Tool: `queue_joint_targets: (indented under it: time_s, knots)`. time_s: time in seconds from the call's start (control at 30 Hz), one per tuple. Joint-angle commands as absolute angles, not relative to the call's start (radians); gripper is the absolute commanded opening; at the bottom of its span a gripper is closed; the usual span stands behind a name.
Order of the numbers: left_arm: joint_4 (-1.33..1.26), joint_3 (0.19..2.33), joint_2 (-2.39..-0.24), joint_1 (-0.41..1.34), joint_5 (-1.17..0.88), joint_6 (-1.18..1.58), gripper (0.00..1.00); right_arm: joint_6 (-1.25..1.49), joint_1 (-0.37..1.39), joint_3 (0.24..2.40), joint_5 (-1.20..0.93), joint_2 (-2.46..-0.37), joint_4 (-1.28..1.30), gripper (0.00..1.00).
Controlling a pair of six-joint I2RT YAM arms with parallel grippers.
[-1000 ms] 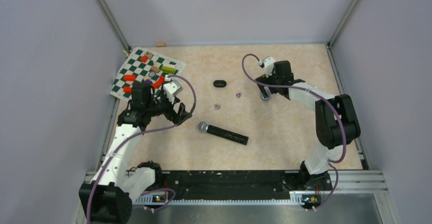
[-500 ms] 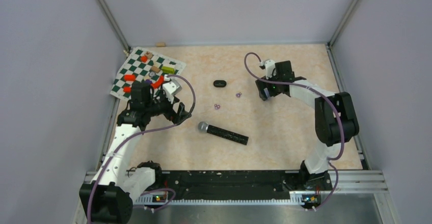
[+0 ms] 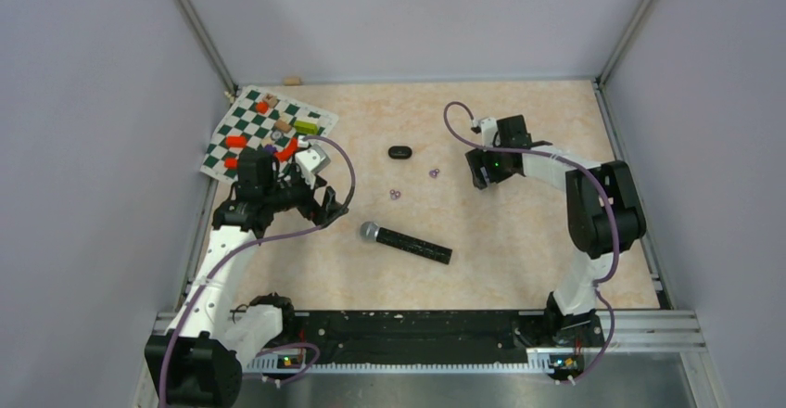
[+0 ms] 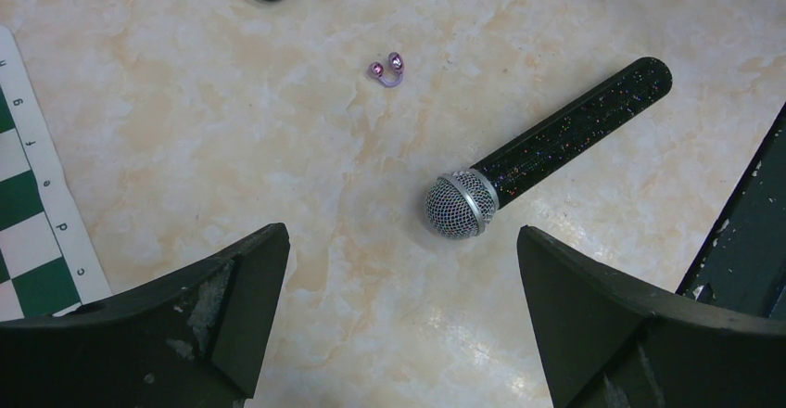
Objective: Insert the wireless bluetooth earbuds into the charging case
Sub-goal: Pick up the charging case at the center of the board.
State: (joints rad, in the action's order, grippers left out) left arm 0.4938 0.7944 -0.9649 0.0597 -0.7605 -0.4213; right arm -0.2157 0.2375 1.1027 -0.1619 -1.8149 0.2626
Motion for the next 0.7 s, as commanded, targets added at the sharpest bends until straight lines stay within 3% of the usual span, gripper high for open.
queue_joint_targets:
  time_s: [0.0,0.33,0.67]
  knots:
    - [0.484,0.805,-0.966,0.052,-0.79,-0.42,0.99,-0.203,0.231,1.152,-0.124,-1.814,0.235,0.76]
    - [0.486,0.806,-0.966,0.049,-0.796,-0.42,0.99,-0.23,0.231,1.152,-0.044,-1.791,0.227,0.78]
    - [0.487,0.808,-0.974,0.048,-0.798,-0.418,0.99,-0.224,0.231,1.155,-0.125,-1.788,0.241,0.78]
